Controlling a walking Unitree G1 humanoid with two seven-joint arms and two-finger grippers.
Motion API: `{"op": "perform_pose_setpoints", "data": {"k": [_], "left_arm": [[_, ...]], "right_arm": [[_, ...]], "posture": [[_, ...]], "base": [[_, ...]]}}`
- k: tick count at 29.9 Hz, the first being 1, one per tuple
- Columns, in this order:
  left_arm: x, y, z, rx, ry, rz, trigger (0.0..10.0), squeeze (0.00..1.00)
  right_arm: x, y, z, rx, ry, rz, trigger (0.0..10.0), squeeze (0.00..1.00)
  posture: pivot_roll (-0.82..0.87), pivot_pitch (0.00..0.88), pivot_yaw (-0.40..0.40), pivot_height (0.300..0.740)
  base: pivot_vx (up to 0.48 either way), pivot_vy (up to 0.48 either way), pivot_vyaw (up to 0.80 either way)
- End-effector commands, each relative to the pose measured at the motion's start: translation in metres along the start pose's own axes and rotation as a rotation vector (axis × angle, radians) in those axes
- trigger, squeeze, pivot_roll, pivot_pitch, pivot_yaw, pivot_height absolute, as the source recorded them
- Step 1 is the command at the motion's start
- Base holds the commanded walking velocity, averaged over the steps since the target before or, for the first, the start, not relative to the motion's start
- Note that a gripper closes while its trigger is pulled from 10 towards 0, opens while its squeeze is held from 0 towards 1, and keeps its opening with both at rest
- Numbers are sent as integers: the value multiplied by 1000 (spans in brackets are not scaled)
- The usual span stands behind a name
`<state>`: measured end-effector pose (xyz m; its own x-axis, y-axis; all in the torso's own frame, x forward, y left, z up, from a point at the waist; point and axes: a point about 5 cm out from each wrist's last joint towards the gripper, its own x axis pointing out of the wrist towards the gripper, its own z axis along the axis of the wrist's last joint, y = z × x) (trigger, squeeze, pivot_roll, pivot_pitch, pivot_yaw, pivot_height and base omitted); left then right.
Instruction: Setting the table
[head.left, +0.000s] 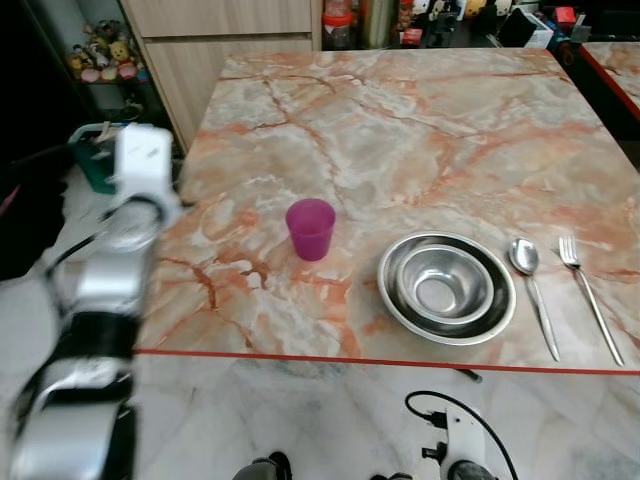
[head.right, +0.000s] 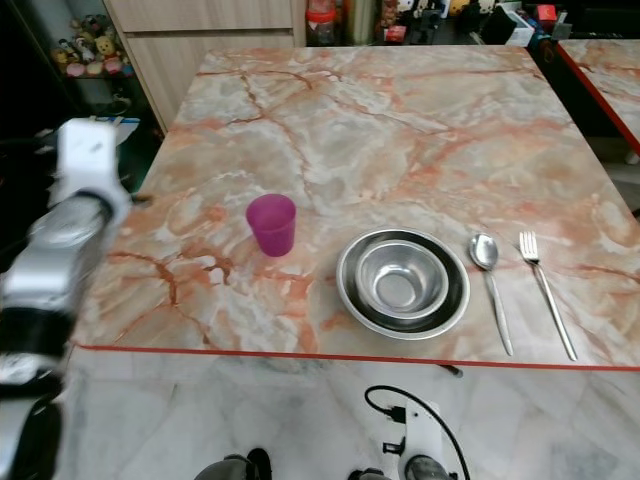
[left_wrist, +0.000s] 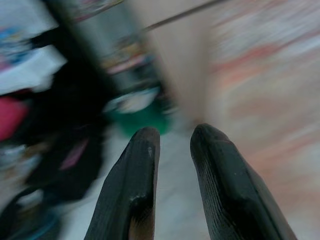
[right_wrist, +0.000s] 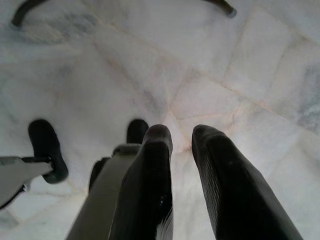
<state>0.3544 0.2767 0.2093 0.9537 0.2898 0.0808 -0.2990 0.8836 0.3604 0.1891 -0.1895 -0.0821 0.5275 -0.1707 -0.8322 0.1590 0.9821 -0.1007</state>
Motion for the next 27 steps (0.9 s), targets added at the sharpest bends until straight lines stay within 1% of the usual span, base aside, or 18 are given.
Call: {"op": "perform_pose_setpoints", "data": {"k": [1,4,6,7,8,9,10,11,12,13,14,16,17,18,19,23,25,27], "left_arm": [[-6,22,-30,94,66,95,10000,0],[-23,46,-75,183,183,180,10000,0],[-35,56,-99,221,254,212,10000,0],[-47,62,-119,253,320,231,10000,0],[-50,63,-124,262,340,236,10000,0],[-50,63,-124,262,340,236,10000,0],[-57,65,-136,274,387,246,10000,0],[-57,65,-136,274,387,246,10000,0],[-70,66,-154,288,461,261,10000,0],[-70,66,-154,288,461,261,10000,0],[-85,65,-174,305,548,259,10000,0],[-104,59,-197,315,647,236,10000,0],[-104,59,-197,315,647,236,10000,0],[-115,52,-209,283,704,214,10000,0],[-120,48,-214,264,729,201,10000,0],[-141,20,-234,213,818,66,10000,0],[-150,5,-240,188,848,-9,10000,0],[-150,5,-241,187,849,-12,10000,0]], "right_arm": [[-1,2,-5,3,13,3,10000,0],[-1,2,-5,2,13,6,10000,0],[-1,2,-6,4,13,5,10000,0],[-1,2,-6,4,13,4,10000,0],[-1,2,-6,4,14,4,10000,0],[-1,2,-6,4,14,4,10000,0],[-1,2,-6,4,14,4,10000,0],[-1,2,-6,4,14,4,10000,0],[-1,2,-6,3,15,4,10000,0],[-1,2,-6,3,15,4,10000,0],[-1,2,-7,3,16,5,10000,0],[-1,2,-8,4,17,4,10000,0],[-1,2,-8,4,17,4,10000,0],[-1,2,-8,4,17,4,10000,0],[-1,2,-8,-1,18,5,10000,0],[-1,1,-9,-2,18,5,10000,0],[-1,1,-9,-2,18,4,10000,0],[-1,1,-9,-2,18,4,10000,0]], "posture": [[109,149,42,736],[101,145,46,736],[102,144,47,736],[103,143,46,736],[103,143,46,736],[103,143,46,736],[102,140,46,736],[102,140,46,736],[99,136,47,736],[99,136,47,736],[95,131,47,736],[93,128,47,736],[93,128,47,736],[86,124,47,736],[86,123,46,736],[85,116,44,736],[83,116,43,736],[83,116,43,736]], "base": [[0,0,0],[0,0,0],[0,0,0],[0,0,0],[0,0,0],[0,0,0],[0,0,0],[0,0,0],[0,0,0],[0,0,0],[0,0,0],[0,0,0],[0,0,0],[0,0,0],[0,0,0],[0,0,0],[0,0,0],[0,0,0]]}}
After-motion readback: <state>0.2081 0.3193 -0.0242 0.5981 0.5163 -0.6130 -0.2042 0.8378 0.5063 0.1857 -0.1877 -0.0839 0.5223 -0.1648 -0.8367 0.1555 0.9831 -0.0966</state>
